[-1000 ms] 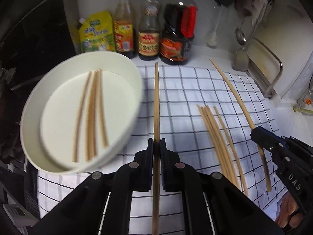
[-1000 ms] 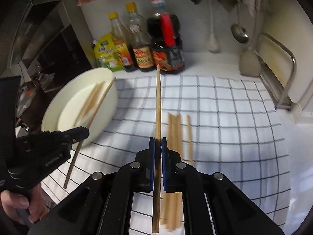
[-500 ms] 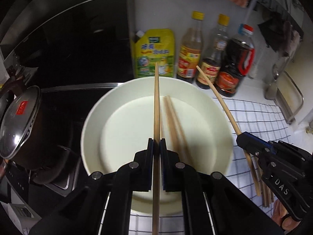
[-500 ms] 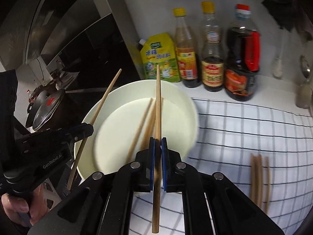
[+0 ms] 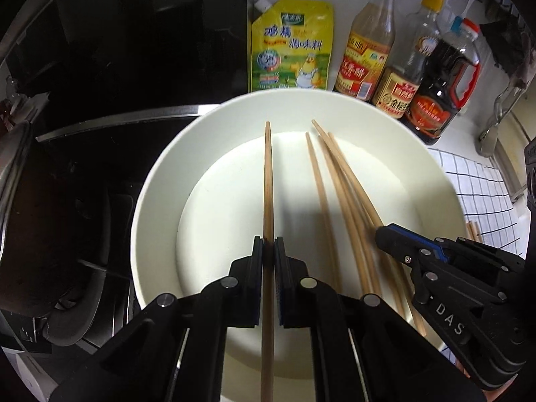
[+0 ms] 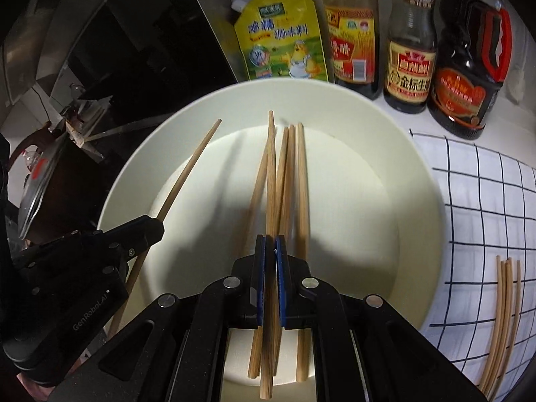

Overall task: Organize utensils
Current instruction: 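Carry both held chopsticks up and over the white bowl, then open the left tool into the bowl while the right tool releases its chopstick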

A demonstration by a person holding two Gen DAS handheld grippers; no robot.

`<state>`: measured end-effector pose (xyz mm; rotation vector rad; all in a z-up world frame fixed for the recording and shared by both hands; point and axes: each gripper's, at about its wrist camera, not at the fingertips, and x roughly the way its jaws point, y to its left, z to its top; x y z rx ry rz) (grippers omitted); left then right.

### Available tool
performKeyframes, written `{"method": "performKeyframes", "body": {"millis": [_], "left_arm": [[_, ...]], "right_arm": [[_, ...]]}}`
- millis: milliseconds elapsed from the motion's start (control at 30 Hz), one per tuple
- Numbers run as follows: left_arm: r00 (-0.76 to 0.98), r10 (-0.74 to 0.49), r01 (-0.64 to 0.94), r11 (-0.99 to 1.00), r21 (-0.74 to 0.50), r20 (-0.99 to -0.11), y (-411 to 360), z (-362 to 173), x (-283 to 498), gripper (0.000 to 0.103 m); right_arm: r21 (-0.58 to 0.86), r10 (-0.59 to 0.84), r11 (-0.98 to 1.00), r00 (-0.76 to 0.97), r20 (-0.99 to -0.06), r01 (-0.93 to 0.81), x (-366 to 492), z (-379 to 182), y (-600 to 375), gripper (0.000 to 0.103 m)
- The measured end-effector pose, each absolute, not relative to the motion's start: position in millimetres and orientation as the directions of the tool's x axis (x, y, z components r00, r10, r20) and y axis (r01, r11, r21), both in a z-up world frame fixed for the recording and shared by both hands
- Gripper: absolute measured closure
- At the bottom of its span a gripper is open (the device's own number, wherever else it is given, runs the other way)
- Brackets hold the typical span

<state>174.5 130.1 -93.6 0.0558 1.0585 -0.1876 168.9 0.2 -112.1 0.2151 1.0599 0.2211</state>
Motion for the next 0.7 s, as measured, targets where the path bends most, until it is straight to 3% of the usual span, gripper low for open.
{"method": "performKeyframes", "body": {"millis": [267,333,467,700], "left_arm": [[0.454,-0.124,0.159,0.986,-0.057,-0.882,136,-101,179,0.093],[0.457,-0.117,0.153,0.987,-0.051,-0.882,137,-100,179,0.084],[0.486,-0.104,0.135,0.990,-0.043,-0.868,140,-91,175,0.048],[0.517,-0.088,0.116,0.993,-0.033,-0.851,144,-77,162,0.044]], "right_arm": [[0.262,0.256,0.964,0.464,-0.848,-0.053,170,-117,-2,0.096],[0.259,0.252,0.964,0.475,-0.843,-0.051,168,-113,-5,0.094],[0.240,0.234,0.969,0.499,-0.835,-0.053,161,-102,-8,0.086],[0.245,0.242,0.967,0.519,-0.820,-0.064,147,-89,-10,0.086]]}}
